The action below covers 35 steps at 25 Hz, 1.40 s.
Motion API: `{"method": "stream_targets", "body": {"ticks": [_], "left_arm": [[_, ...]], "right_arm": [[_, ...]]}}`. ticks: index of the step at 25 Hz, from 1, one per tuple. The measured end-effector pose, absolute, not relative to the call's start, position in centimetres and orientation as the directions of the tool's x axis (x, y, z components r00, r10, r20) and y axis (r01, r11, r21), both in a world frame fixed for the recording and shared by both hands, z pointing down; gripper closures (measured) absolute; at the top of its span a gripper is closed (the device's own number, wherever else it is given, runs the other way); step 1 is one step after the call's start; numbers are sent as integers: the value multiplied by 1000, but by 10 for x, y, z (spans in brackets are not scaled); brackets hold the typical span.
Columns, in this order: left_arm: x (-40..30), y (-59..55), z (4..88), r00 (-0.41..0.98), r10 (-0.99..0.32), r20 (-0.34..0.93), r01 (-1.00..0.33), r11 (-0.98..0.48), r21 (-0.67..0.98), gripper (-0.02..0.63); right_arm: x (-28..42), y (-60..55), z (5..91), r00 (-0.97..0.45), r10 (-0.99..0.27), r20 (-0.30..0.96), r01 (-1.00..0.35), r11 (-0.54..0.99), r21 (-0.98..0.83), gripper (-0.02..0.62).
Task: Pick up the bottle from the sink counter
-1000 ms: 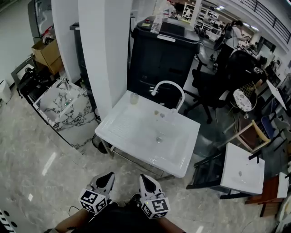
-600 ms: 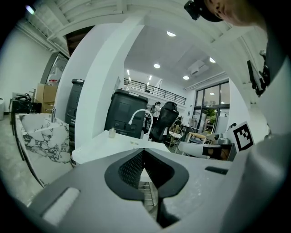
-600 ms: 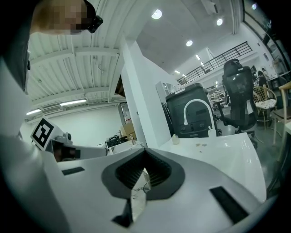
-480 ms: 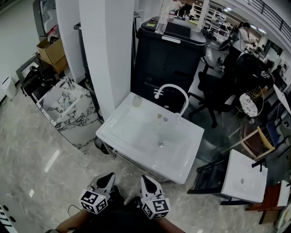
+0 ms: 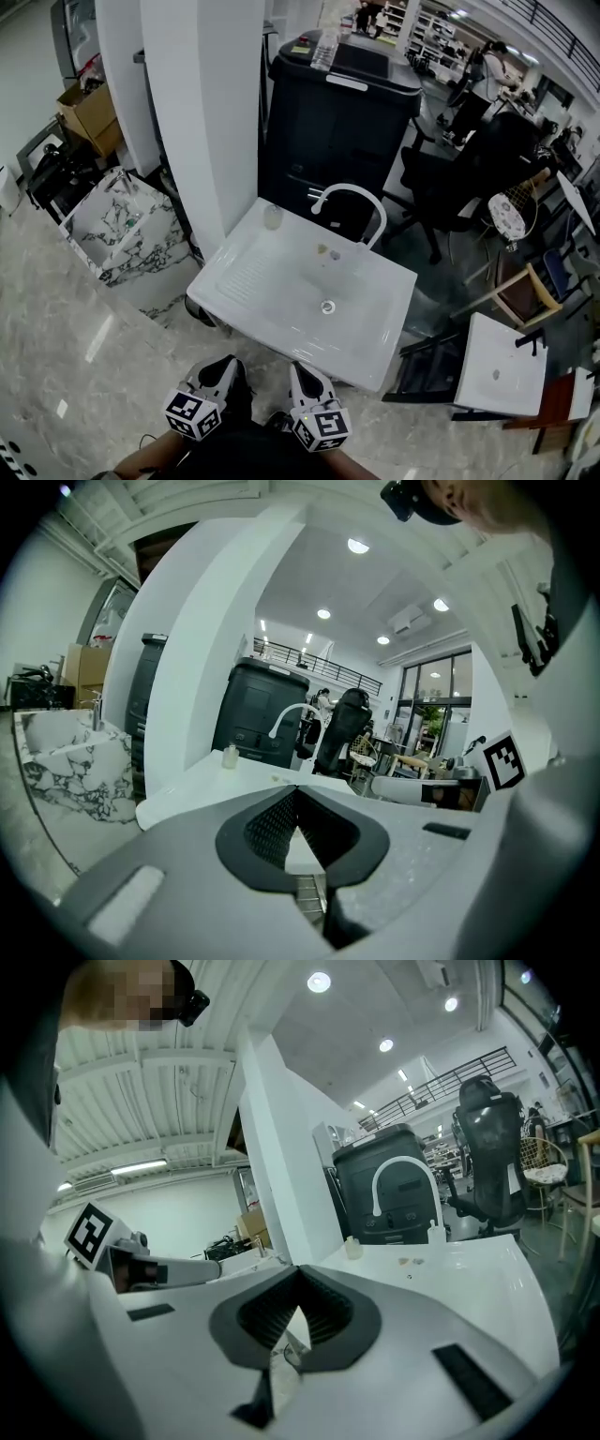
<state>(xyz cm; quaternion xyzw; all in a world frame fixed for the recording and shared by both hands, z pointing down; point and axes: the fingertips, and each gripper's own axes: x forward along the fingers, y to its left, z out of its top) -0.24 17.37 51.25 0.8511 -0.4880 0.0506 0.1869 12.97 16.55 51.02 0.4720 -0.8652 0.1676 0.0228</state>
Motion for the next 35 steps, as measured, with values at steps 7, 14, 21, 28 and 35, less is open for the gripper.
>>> {"method": "stream_targets", "body": {"ticks": [7, 14, 21, 28, 35], "left_arm": [[-14, 113, 518, 556, -785, 273, -827, -488, 279, 606], [-26, 61, 522, 575, -765, 289, -815, -505, 283, 606], [-44, 15, 519, 599, -753, 273, -797, -527, 294, 606], [-90, -35, 521, 570, -779, 261, -809, -477, 344, 606], [-108, -71, 530, 556, -789, 261, -813, -453, 365, 606]], "right_arm": [[117, 114, 518, -520, -826, 217, -845, 461, -270, 591], [102, 67, 529, -502, -829, 246, -855, 432, -288, 591], [86, 21, 526, -472, -844, 255, -872, 403, -279, 591], [58, -12, 524, -448, -851, 275, -886, 380, -265, 591], [54, -32, 532, -410, -856, 313, -905, 341, -253, 591]]}}
